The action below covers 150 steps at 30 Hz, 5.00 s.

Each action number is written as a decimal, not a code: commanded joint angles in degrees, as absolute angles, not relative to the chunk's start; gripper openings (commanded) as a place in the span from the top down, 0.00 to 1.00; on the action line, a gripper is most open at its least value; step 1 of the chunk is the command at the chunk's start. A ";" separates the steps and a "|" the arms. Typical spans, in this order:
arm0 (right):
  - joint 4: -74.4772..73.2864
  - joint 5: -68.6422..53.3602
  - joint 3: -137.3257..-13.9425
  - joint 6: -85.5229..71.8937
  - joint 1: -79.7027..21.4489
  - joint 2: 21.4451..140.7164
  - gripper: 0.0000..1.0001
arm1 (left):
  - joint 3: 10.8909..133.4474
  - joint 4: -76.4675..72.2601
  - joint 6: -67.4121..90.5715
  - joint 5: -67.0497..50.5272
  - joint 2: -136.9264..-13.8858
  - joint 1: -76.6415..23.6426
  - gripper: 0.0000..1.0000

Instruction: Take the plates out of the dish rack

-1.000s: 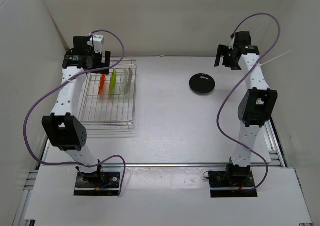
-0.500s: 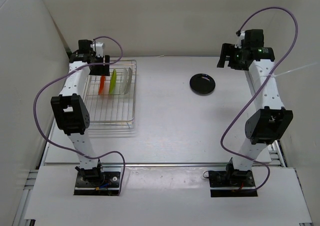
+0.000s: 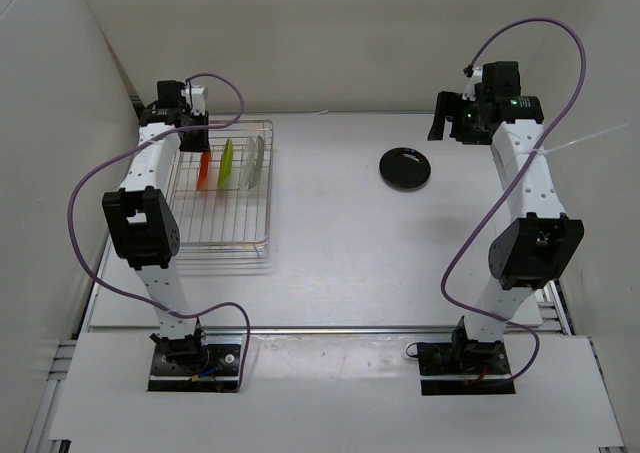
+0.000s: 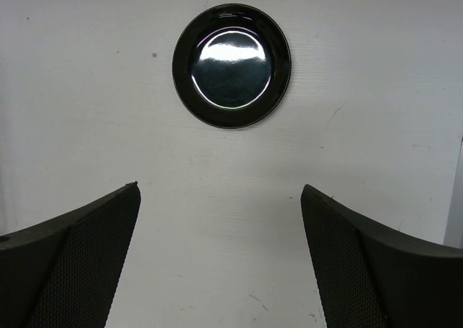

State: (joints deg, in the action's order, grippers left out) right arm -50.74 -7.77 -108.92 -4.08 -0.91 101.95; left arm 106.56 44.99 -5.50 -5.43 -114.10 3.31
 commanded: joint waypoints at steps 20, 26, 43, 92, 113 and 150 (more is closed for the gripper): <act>-50.27 -9.14 -109.25 -4.22 -1.05 99.67 0.06 | 108.09 47.28 -3.43 -2.81 -114.87 2.29 0.89; -50.27 -9.14 -110.30 -4.22 -1.05 99.14 0.06 | 116.60 52.20 -2.90 -3.52 -111.28 1.76 0.89; -56.41 -25.96 -116.81 1.22 -1.05 99.14 0.05 | 112.51 59.07 -19.15 8.57 -93.78 -21.12 0.89; -44.75 -25.78 -108.54 -6.57 -5.90 101.15 1.00 | 91.05 27.74 -52.58 50.28 -98.79 -69.27 0.00; -41.04 -12.31 -116.01 -8.09 5.19 125.85 1.00 | 111.44 57.39 -8.80 25.15 -103.18 -24.18 0.00; -49.83 -15.38 -117.60 -1.77 3.52 121.65 0.24 | 109.86 56.51 -2.38 1.88 -101.77 -10.82 0.00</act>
